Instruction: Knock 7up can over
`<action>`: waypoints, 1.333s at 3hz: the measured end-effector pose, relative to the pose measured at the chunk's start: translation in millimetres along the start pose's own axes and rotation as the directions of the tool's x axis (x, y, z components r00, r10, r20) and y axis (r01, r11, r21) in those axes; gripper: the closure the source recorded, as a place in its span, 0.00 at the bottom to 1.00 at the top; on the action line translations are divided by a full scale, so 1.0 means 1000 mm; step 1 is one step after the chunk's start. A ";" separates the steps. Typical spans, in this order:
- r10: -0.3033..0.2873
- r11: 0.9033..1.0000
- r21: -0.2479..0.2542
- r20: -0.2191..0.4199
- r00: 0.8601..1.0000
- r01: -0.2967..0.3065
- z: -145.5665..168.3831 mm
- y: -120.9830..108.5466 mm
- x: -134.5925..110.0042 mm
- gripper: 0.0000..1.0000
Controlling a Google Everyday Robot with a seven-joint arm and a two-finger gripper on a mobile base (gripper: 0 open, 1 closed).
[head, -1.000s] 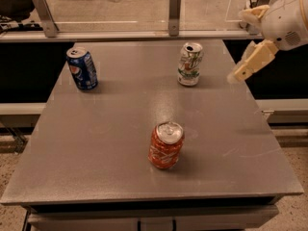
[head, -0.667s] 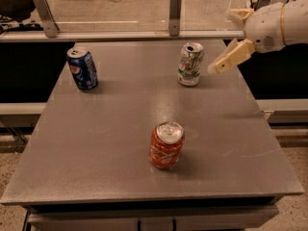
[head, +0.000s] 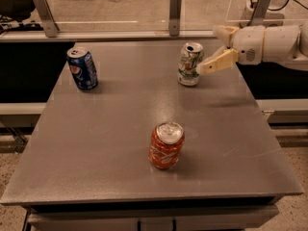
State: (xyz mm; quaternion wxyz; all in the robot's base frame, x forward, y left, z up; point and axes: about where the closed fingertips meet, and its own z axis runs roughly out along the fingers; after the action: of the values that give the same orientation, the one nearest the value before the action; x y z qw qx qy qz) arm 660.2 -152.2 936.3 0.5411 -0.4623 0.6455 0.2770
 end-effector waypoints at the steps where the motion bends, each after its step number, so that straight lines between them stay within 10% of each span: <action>1: 0.058 0.998 -0.022 0.047 0.997 -0.057 0.010 0.001 0.016 0.00; 4: 0.098 0.993 -0.077 0.097 0.991 -0.091 0.045 0.002 0.029 0.64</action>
Offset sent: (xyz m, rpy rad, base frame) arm 0.0194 0.0291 -0.0385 0.1297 0.0407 0.0416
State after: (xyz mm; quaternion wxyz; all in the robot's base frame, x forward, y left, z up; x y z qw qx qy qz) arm 678.6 -121.3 896.6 0.5419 -0.4362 0.6282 0.3485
